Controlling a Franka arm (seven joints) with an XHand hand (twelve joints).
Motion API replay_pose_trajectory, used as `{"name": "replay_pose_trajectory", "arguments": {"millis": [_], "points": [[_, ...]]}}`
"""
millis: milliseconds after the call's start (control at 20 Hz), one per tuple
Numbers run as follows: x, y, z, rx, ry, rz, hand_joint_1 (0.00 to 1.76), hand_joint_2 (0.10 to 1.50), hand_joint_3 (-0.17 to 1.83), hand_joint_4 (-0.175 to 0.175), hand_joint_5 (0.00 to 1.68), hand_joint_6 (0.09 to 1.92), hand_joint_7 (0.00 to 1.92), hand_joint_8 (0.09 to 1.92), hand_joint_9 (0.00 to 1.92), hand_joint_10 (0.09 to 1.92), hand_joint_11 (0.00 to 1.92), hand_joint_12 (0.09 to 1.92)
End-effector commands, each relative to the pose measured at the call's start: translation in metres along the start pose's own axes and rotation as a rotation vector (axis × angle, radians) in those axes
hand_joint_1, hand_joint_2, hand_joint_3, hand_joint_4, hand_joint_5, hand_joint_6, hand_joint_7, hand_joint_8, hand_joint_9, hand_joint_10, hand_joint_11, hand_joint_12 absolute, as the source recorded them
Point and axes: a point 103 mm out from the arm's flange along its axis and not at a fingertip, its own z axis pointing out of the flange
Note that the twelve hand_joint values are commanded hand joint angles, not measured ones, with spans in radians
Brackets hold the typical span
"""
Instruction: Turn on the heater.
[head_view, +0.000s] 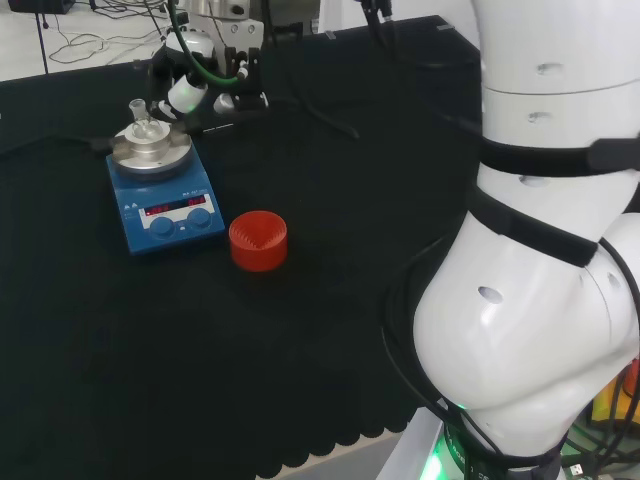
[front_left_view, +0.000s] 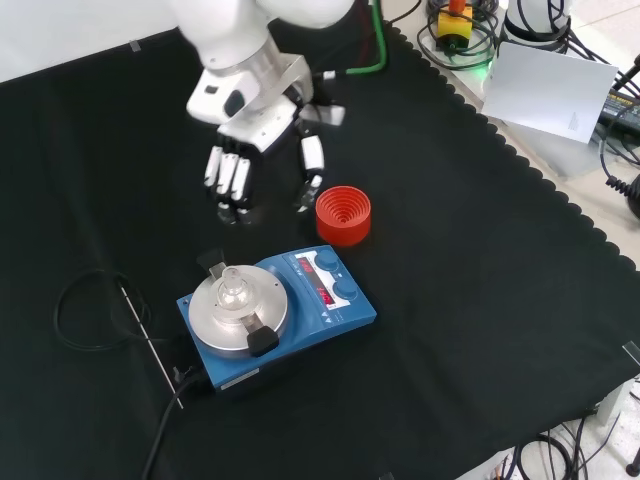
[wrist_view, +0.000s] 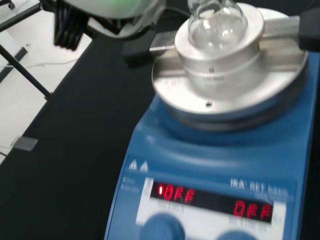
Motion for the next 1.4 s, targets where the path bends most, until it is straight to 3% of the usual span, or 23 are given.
{"name": "replay_pose_trajectory", "arguments": {"millis": [50,400,650,950,1150,1400], "points": [[0.013,-0.044,0.006,0.035,-0.028,0.048,0.94,0.62,0.64,-0.048,0.48,0.73,0.51,0.74,0.82,0.62,0.51,1.3],[0.02,-0.071,0.035,0.142,0.015,0.094,0.95,0.61,0.69,-0.051,0.46,0.69,0.72,0.76,1.02,0.6,0.63,1.26],[0.022,-0.083,0.056,0.213,0.04,0.114,0.97,0.61,0.7,-0.062,0.44,0.66,0.95,0.81,1.19,0.58,0.82,1.16],[0.032,-0.092,0.078,0.277,0.011,0.109,1.01,0.64,0.69,-0.096,0.44,0.63,1.22,0.93,1.45,0.6,1.14,0.93],[0.037,-0.098,0.09,0.326,-0.005,0.106,1.03,0.65,0.66,-0.121,0.45,0.61,1.4,1.1,1.61,0.85,1.44,0.8],[0.045,-0.101,0.102,0.393,-0.042,0.1,1.06,0.7,0.64,-0.138,0.5,0.65,1.54,1.35,1.71,1.23,1.65,0.85]]}}
